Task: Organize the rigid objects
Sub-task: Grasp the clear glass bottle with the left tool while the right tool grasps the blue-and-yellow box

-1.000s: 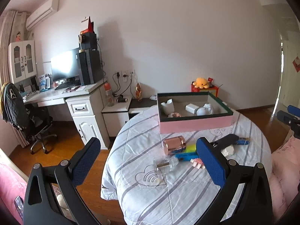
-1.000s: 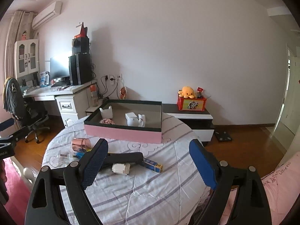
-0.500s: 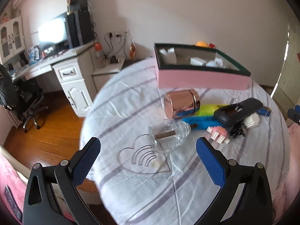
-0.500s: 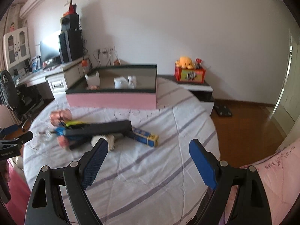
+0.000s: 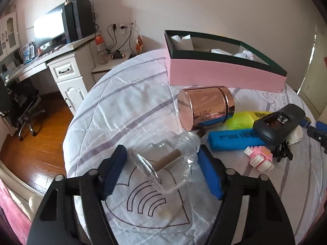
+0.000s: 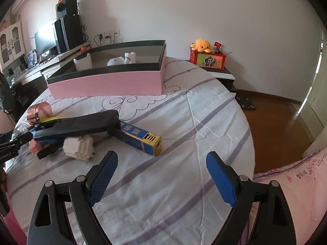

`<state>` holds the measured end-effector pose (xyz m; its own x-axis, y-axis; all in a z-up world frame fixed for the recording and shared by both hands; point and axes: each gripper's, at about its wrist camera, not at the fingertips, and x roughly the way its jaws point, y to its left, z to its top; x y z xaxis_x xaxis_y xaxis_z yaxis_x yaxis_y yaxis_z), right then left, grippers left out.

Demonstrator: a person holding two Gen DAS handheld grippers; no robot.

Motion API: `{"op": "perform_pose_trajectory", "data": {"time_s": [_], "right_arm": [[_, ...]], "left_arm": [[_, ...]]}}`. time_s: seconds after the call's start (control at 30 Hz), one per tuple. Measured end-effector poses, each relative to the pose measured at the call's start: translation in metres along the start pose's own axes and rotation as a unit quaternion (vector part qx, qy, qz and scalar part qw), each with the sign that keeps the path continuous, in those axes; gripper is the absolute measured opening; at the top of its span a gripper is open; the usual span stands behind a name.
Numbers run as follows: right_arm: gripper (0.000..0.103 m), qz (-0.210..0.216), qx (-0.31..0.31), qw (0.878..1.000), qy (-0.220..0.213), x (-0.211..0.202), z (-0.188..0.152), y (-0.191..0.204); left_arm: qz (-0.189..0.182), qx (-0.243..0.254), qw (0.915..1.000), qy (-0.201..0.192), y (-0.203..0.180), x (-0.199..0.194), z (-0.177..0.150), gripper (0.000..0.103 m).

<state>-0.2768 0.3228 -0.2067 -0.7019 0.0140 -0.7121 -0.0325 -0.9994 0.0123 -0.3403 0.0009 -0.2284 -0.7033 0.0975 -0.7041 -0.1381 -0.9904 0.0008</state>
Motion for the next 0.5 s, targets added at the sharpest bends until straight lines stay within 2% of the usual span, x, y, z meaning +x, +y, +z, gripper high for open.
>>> {"op": "perform_pose_trajectory", "data": {"time_s": [0.03,0.33,0.5], "right_arm": [[0.09,0.003,-0.004,1.0,0.002,0.004,0.002,0.0],[0.09,0.007,-0.076,0.997,0.015,0.025,0.019,0.008],[0.089,0.024,-0.114,0.993,0.015,0.032,0.029,0.016]], "left_arm": [[-0.004,0.003,1.0,-0.002,0.001,-0.001,0.001,0.06],[-0.01,0.025,0.9996,0.0,-0.004,-0.012,-0.002,0.06],[-0.015,0.031,0.9994,0.004,-0.008,-0.018,-0.005,0.06]]}}
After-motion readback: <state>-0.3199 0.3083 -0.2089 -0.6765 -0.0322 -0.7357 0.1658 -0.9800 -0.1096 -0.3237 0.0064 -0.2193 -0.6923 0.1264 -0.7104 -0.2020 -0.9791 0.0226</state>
